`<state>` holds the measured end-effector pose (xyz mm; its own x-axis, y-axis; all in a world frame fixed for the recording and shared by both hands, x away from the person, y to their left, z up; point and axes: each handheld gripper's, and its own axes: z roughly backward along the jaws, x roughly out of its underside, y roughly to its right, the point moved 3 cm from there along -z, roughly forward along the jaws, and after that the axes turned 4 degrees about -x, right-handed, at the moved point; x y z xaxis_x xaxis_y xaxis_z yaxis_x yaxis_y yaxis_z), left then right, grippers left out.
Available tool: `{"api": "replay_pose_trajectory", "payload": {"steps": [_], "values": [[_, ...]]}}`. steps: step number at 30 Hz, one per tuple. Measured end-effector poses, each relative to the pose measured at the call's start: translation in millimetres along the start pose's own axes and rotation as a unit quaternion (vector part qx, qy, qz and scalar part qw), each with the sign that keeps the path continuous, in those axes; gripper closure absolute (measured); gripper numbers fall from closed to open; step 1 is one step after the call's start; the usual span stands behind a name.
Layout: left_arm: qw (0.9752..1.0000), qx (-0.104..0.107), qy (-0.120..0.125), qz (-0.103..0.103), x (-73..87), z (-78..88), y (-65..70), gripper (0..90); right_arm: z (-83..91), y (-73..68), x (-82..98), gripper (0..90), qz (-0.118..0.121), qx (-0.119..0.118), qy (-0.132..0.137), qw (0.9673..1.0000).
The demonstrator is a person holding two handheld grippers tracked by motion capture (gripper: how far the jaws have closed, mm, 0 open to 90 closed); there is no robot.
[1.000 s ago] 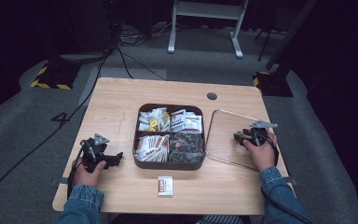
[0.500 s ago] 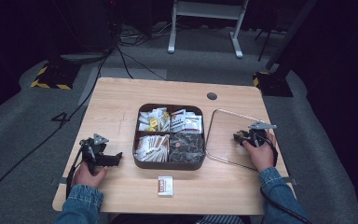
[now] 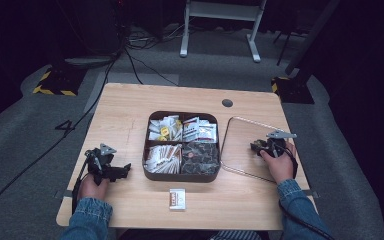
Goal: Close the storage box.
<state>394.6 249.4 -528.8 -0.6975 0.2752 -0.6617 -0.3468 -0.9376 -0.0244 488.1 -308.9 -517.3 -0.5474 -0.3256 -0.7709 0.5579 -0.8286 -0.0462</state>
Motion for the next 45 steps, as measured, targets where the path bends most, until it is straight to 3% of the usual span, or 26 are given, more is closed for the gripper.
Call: {"api": "replay_pose_trajectory", "payload": {"steps": [8,17,31,37,45], "values": [[1.0000,0.000,0.000,-0.001,0.0,0.0,-0.1,0.0,2.7,1.9,-0.4,59.3,-0.010,-0.001,-0.001,1.0000],[1.0000,0.000,0.000,0.000,0.0,0.0,-0.1,0.0,18.4,-0.8,-12.4,59.4,-0.013,-0.012,0.029,0.9994],[1.0000,-0.001,-0.001,-0.002,-0.8,-0.4,-0.2,0.0,43.7,-9.1,-31.2,59.4,-0.012,-0.029,0.053,0.9981],[1.0000,0.000,-0.001,-0.001,-0.6,-0.4,-0.1,0.0,45.4,-21.1,-44.3,59.4,-0.002,-0.043,0.055,0.9976],[1.0000,0.000,0.001,0.001,0.0,-0.1,-0.4,0.0,38.3,-49.6,-70.4,59.4,0.021,-0.068,0.053,0.9961]]}}
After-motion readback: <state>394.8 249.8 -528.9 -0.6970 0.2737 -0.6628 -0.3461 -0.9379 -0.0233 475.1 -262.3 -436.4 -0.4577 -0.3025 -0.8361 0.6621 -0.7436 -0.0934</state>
